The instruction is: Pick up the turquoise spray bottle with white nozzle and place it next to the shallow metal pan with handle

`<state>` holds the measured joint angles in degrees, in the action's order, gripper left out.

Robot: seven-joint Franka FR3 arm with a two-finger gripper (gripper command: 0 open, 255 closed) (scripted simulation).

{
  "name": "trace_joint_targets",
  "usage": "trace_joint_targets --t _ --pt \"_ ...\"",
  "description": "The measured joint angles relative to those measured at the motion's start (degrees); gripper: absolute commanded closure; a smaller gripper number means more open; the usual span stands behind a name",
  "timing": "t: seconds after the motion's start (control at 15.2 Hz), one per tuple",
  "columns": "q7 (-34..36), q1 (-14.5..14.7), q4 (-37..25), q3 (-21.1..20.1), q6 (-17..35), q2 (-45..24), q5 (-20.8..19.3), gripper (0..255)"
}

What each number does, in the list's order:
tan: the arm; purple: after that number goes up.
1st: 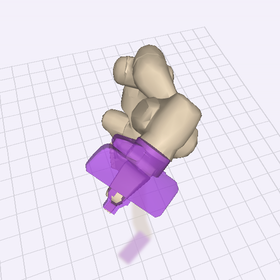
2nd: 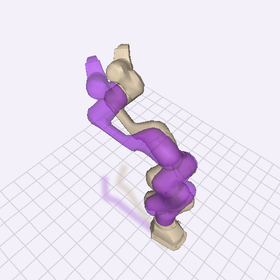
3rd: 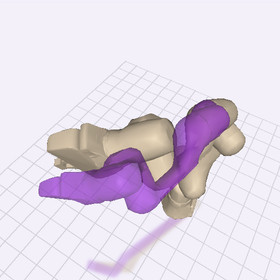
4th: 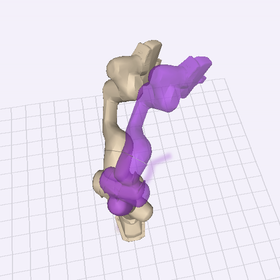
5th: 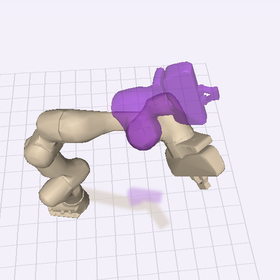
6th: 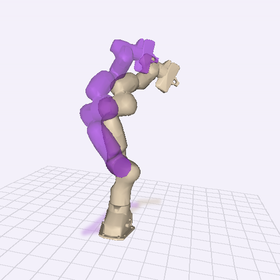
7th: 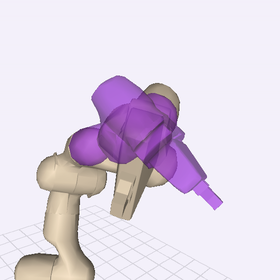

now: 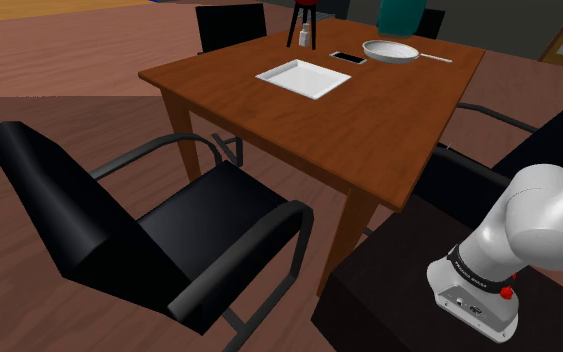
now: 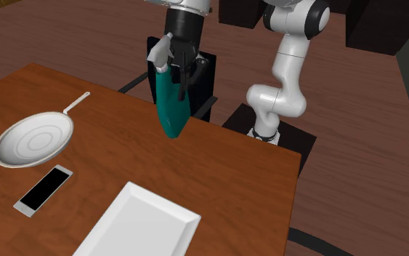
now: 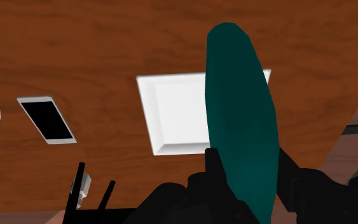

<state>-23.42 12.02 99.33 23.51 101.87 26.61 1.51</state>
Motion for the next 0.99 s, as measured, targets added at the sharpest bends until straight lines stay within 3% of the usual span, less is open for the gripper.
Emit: trace_joint_targets --t 0.99 --pt "-0.4 1.8 -21.5 2.9 -12.8 -9.3 3.4 255"
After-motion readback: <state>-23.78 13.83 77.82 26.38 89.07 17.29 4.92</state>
